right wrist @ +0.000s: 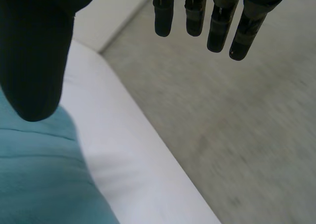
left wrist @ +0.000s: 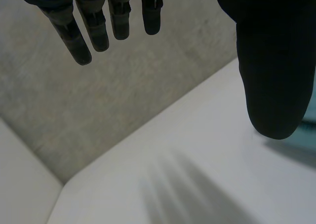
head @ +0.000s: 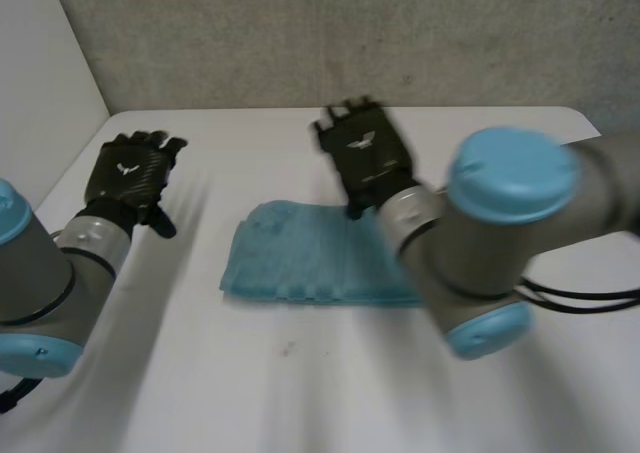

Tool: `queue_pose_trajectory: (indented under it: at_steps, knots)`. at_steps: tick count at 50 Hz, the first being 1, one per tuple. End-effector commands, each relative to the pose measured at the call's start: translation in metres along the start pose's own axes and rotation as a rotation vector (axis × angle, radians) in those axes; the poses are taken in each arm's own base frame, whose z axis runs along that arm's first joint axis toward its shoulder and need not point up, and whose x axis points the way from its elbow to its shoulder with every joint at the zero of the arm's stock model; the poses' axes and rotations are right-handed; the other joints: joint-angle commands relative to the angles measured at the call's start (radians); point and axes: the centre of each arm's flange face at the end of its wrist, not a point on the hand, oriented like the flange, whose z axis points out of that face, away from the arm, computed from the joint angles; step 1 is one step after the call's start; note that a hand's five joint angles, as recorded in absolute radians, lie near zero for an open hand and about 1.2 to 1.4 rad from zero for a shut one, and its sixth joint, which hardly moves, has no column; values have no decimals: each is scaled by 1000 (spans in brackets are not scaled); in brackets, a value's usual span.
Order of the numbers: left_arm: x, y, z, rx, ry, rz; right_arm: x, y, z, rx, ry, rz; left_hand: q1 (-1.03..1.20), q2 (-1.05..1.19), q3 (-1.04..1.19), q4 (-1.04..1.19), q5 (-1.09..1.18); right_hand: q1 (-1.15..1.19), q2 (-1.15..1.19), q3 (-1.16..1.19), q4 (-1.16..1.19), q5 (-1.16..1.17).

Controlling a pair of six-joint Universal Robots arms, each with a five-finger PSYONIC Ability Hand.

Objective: Fold the laundry

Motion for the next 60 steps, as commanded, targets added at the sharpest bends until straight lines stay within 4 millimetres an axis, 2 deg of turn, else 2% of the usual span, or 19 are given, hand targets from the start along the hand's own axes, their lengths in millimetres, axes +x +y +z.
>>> queue_pose_trajectory:
  at_steps: [1,6,8,10,14,24,29,31,32,33,36,42,50,51,54,55,57,59,60]
  knots:
    - [43,-34,-2,107,160,-12,72,39,-34,-185,146,204,2,-4,-16,-7,-22,-31,-45,-40,-58,-63]
    - [76,-33,7,92,266,-31,90,80,-62,-351,144,293,3,-4,-16,-7,-22,-31,-45,-40,-58,-63]
    - [88,-32,9,76,298,-31,91,87,-66,-371,142,306,5,-1,-13,-4,-19,-31,-45,-40,-58,-63]
    - [97,-27,16,36,322,-31,95,109,-78,-425,126,360,5,-1,-13,-4,-19,55,42,46,28,24]
    - [103,-13,27,-41,339,-36,96,124,-85,-437,116,389,5,-1,-13,-4,-19,155,141,146,128,123]
    - [101,5,34,-122,280,-71,93,152,-90,-476,131,413,5,-1,-13,-4,-19,331,318,322,304,300]
    - [96,9,31,-146,248,-72,91,164,-84,-472,137,405,5,-1,-13,-4,-19,621,608,612,594,590]
    - [94,10,30,-152,241,-73,91,166,-83,-471,138,401,5,-1,-13,-4,-19,663,650,654,636,632]
    - [90,9,27,-158,235,-74,92,168,-82,-474,141,402,5,-1,-13,-4,-19,835,821,826,808,803]
    - [88,7,27,-155,231,-75,93,169,-82,-474,142,403,5,-1,-13,-4,-19,894,881,885,867,863]
    - [85,4,20,-155,230,-75,99,173,-83,-479,157,400,5,-1,-13,-4,-19,942,928,933,915,910]
    - [77,-2,14,-153,216,-79,102,173,-82,-477,164,399,5,-1,-13,-4,-19,1190,1177,1181,1163,1159]
    - [62,-5,1,-165,191,-84,107,169,-77,-457,174,388,0,-7,-19,-10,-25,1190,1177,1182,1163,1159]
    - [60,-5,0,-166,187,-83,116,163,-69,-430,197,366,0,-7,-19,-10,-25,1190,1177,1182,1163,1159]
    - [56,-6,-2,-168,180,-84,124,159,-62,-403,211,356,0,-7,-19,-10,-25,1190,1177,1182,1163,1159]
    - [48,-8,-4,-164,160,-87,132,143,-50,-343,216,333,-3,-10,-21,-13,-28,1190,1177,1182,1163,1159]
    - [44,-9,-4,-164,148,-88,130,128,-42,-300,199,325,-3,-10,-21,-13,-28,1190,1177,1182,1163,1159]
    - [39,-10,-4,-163,134,-89,118,105,-31,-244,151,310,-3,-10,-21,-13,-28,1190,1177,1182,1163,1159]
    - [34,-10,-3,-163,120,-92,102,80,-20,-188,94,297,-3,-10,-21,-13,-28,1190,1177,1182,1163,1159]
